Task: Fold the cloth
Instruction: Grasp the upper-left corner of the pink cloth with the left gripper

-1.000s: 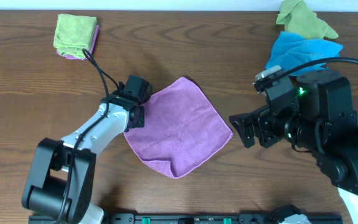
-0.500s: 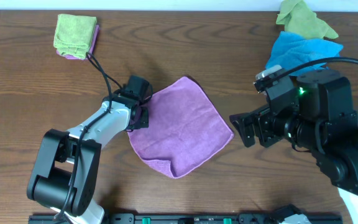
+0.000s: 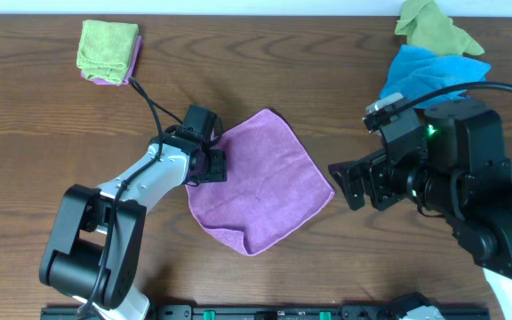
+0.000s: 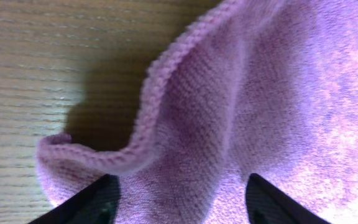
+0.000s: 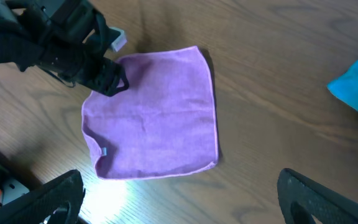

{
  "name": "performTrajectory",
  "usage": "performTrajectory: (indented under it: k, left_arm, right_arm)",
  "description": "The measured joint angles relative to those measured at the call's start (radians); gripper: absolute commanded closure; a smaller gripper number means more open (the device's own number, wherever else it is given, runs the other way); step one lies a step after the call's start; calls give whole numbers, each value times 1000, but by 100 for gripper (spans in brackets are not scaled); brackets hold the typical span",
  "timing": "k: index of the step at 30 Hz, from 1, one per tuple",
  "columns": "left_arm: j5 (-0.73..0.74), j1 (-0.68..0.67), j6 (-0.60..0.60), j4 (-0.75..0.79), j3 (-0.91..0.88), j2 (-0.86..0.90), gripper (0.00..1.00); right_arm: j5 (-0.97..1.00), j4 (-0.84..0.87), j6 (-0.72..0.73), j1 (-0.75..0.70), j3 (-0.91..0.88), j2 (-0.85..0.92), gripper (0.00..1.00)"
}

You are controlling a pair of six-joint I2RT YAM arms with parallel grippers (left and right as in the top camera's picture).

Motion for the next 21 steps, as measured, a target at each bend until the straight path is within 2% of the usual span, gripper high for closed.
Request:
performTrajectory:
  k: [2, 5, 8, 9, 10, 11, 12, 13, 14, 17, 21]
  left_arm:
    - [0, 0, 0, 5, 0, 0, 33]
    - [-2, 1, 0, 22, -1, 2, 43]
    - [-5, 4, -1, 50, -2, 6, 41]
    - [-11, 5, -1, 67, -2, 8, 45]
    - [-19, 5, -1, 77, -2, 10, 65]
    - [-33, 5, -1, 83, -2, 13, 79]
    - [-45, 5, -3, 85, -2, 14, 83]
    - [-57, 5, -3, 86, -2, 18, 80]
    - [-63, 5, 1, 86, -2, 19, 69]
    - [-67, 5, 0, 85, -2, 19, 63]
    - [-55, 5, -1, 68, -1, 14, 46]
  right_arm:
    - [1, 0, 0, 0, 0, 0, 1]
    - [0, 0, 0, 0, 0, 0, 1]
    - [0, 0, 0, 0, 0, 0, 1]
    - [0, 0, 0, 0, 0, 0, 1]
    - [0, 0, 0, 0, 0, 0, 1]
    - [0, 0, 0, 0, 0, 0, 1]
    - [0, 0, 0, 0, 0, 0, 1]
    - [0, 0, 0, 0, 0, 0, 1]
    - [0, 0, 0, 0, 0, 0, 1]
    - [0, 1, 0, 0, 0, 0, 1]
    - [0, 9, 0, 0, 0, 5, 1]
